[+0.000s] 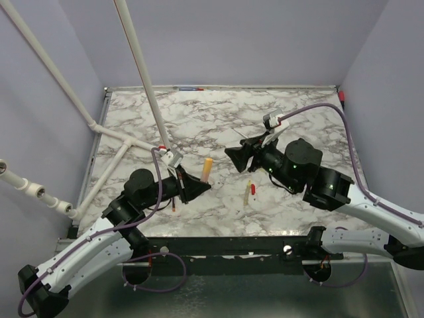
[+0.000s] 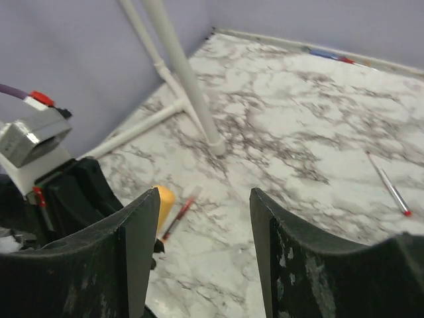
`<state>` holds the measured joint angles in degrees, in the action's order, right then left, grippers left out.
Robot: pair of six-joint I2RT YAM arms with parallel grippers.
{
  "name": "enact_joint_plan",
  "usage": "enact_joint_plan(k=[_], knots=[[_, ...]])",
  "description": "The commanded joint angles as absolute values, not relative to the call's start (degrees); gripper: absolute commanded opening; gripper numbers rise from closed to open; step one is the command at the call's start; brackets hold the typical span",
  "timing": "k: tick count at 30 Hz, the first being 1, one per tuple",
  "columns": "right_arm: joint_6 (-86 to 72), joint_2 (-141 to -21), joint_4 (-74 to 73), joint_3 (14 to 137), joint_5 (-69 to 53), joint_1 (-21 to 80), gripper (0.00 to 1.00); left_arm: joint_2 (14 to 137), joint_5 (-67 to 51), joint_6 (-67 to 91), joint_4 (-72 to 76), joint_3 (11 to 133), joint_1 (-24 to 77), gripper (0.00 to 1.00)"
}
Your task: Insert the pens into the pen caps
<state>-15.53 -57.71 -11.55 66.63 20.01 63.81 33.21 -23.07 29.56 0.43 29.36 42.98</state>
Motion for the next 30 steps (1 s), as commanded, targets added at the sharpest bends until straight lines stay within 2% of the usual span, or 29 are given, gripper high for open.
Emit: enact_joint_plan(k=[1,6,13,24,30], knots=[[-17.28,-58.21,-21.72,64.72,32.82,64.16,0.61,34.89,-9.24,33.02,-7.12,29.44,42.83,0.0],[-19.86,-57.96,-26.15,61.92,37.1,64.16,0.61,37.22,-1.11,37.91,-9.55,28.24,42.86,0.0],[-23.74,-57.15,-27.06,56.74,37.11,64.17,0.61,39.73,8.93,40.69,-11.43,25.56,42.88,0.0],[-26.39,-59.05,-27.86,52.57,36.14,64.16,0.61,53.48,16.16,42.88,-14.85,25.62,42.86,0.0],[-26.81,-60.2,-27.57,51.74,36.24,64.16,0.61,56.55,17.89,44.32,-15.55,24.87,42.83,0.0]])
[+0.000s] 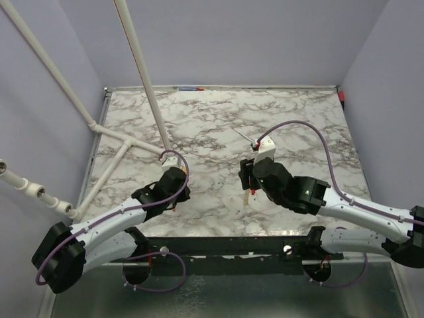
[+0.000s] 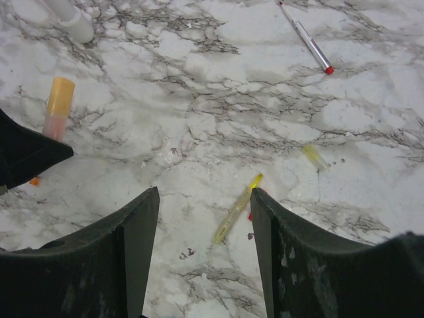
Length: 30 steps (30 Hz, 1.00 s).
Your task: Insert the pens into the pen caps
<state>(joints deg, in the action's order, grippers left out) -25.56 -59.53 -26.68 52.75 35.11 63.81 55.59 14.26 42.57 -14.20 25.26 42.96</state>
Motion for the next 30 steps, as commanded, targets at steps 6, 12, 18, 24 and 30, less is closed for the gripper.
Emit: enact_joint_plan(k=[6,12,18,24,30], knots=[[-26.5,-61.85,-27.03,51.74,35.78,64.16,0.61,56.9,17.77,45.55,-15.56,22.85,42.82,0.0],[-26.28,-63.63,-26.46,52.21,35.1,64.16,0.61,56.02,17.49,46.44,-15.56,21.24,42.76,0.04],[-26.19,-64.89,-26.37,52.73,34.44,64.16,0.61,55.98,17.31,46.99,-15.56,20.07,42.81,0.09],[-26.5,-65.81,-26.98,53.17,34.24,64.16,0.62,55.1,16.92,47.42,-15.56,19.51,42.81,0.18],[-26.48,-65.57,-26.98,53.56,34.19,64.15,0.62,54.19,16.22,47.33,-16.1,19.79,42.8,0.26]])
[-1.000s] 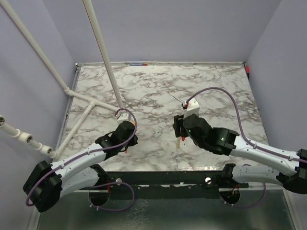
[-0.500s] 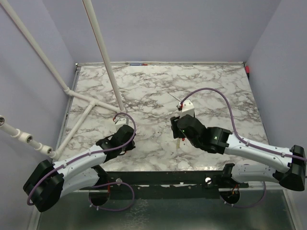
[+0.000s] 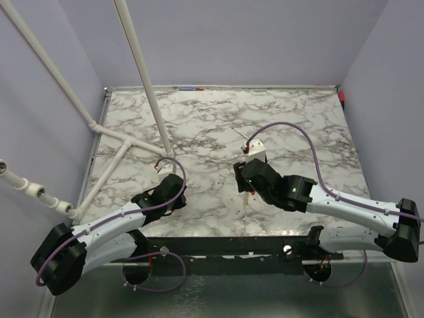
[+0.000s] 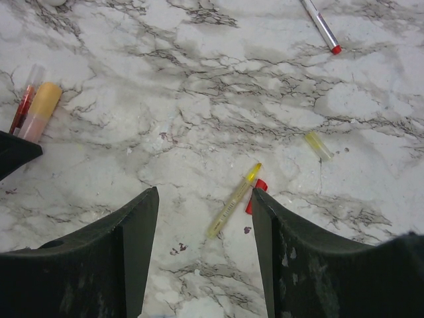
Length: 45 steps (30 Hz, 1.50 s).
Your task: Insert the pens into the pen caps
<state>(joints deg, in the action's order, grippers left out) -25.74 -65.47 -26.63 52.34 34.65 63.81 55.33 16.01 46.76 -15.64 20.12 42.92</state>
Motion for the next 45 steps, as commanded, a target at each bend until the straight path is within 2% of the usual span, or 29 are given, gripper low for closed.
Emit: enact_joint_plan(k=[1,11,21,28,33,39,45], knots=[[-26.46,-65.52,-27.03,53.67,34.11,64.16,0.62,54.04,16.18,47.41,-16.27,19.96,42.77,0.26],[-26.46,-64.96,-28.53,55.1,34.98,64.16,0.63,49.87,17.06,48.21,-20.69,23.7,42.78,0.33],[-27.3,-65.66,-32.88,56.89,37.35,64.03,0.65,47.21,19.86,44.73,-27.26,32.57,42.73,0.36],[-29.33,-66.71,-35.07,56.17,38.21,62.73,0.67,47.73,19.37,38.23,-28.73,39.24,42.76,0.38],[-31.55,-68.2,-36.54,55.98,33.99,61.06,0.66,47.8,18.97,31.07,-28.98,43.3,42.72,0.38],[-36.01,-70.16,-35.13,53.1,29.32,60.03,0.64,46.01,18.62,24.42,-28.88,45.74,42.73,0.43],[-44.38,-74.27,-34.51,50.94,26.6,58.1,0.55,43.81,18.4,20.87,-27.68,43.74,42.78,0.47]])
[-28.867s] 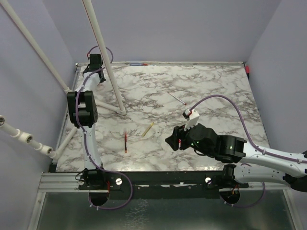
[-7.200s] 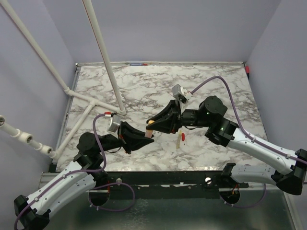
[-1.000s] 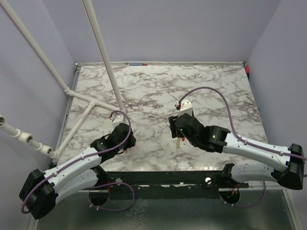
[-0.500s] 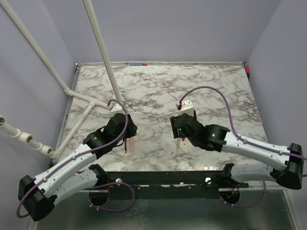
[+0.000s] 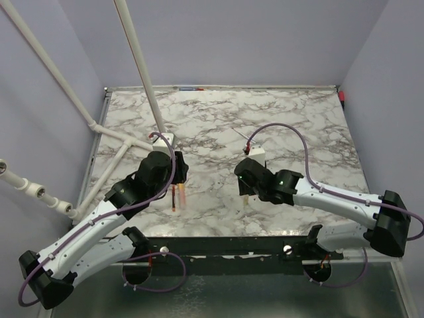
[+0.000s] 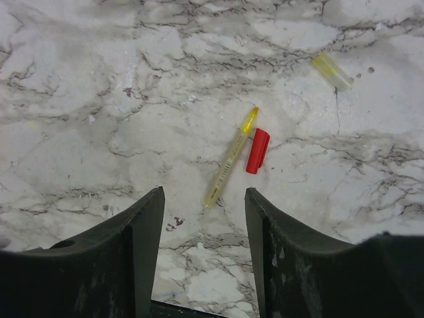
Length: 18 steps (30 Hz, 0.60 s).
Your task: Insert the pens into the pen caps
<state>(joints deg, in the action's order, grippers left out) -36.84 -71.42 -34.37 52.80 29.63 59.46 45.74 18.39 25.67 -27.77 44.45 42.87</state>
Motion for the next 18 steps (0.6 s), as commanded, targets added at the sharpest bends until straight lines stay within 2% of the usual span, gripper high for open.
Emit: enact_joint_plan(k=[1,18], knots=[[-45.79,-75.13,-34.54,50.72,26.46,57.65,0.54,43.32,18.16,20.61,-27.5,43.36,42.8,0.48],[-53.62,-87.81,-29.48,50.88,24.27,51.37,0.4,41.26,16.32,20.4,-26.46,41.56,42.76,0.51]])
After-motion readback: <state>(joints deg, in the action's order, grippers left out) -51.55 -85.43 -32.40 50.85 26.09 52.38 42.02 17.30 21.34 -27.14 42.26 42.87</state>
